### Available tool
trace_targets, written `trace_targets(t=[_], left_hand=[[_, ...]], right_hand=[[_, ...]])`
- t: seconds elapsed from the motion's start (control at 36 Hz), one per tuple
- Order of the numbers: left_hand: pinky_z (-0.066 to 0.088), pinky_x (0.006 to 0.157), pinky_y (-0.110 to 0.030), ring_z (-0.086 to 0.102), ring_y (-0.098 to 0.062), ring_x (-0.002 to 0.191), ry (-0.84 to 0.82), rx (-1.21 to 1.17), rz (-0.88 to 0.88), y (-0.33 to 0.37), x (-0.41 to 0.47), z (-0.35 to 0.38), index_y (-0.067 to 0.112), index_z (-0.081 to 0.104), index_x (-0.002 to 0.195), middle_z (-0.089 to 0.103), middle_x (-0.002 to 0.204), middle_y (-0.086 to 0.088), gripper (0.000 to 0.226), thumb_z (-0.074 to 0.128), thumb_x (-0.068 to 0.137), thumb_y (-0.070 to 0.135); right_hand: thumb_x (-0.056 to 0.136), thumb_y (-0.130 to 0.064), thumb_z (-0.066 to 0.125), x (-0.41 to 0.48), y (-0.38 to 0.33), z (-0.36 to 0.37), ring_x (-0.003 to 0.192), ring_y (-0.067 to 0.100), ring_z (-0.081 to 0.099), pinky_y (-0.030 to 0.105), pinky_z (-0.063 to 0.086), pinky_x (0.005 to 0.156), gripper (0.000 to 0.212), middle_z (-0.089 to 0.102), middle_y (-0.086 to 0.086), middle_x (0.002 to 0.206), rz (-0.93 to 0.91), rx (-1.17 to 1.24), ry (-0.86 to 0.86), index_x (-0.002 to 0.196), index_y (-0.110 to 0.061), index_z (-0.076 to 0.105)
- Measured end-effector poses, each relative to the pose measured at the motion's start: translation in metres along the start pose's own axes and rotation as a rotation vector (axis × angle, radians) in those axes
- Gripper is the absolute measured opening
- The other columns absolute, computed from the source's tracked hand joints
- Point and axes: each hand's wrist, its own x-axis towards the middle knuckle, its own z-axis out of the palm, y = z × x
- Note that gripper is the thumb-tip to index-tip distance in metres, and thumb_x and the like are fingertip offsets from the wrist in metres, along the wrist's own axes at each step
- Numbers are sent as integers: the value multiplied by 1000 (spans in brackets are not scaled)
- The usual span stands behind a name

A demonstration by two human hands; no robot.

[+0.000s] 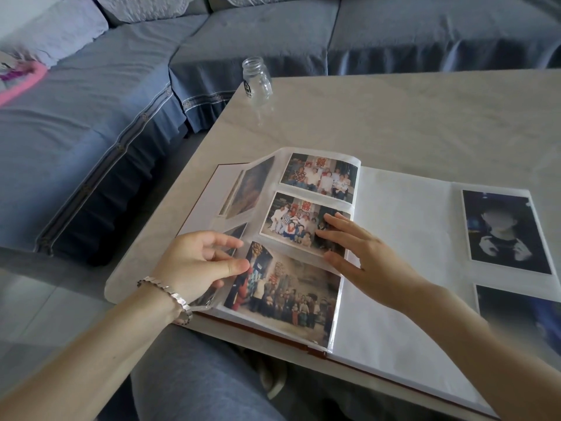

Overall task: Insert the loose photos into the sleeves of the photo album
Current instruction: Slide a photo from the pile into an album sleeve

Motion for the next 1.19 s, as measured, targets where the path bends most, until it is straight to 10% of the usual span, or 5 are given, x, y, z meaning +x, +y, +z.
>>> trace_targets(t=[0.31,0.81,1.19], left_hand=[[55,54,-24,60,-10,49,36,-101,-4,-6,-6,4,8,68,69,69,61,-10,14,81,65,9],[53,77,-29,67,-4,67,141,20,193,-6,-14,5,35,62,85,72,66,10,34,82,65,16],[52,51,-19,61,-6,50,47,-45,173,-17,-2,10,27,60,91,69,61,5,28,73,76,7]], right_hand=[[95,-41,41,-1,0,1,142,4,13,32,28,111,44,17,-22,152,10,11,9,139,-39,37],[93,-42,41,0,0,1,142,4,12,33,22,114,46,18,-20,152,-2,21,18,139,-39,38],[93,-42,43,-2,-1,0,142,2,7,27,17,114,48,15,-19,153,-11,-11,7,140,-37,35]])
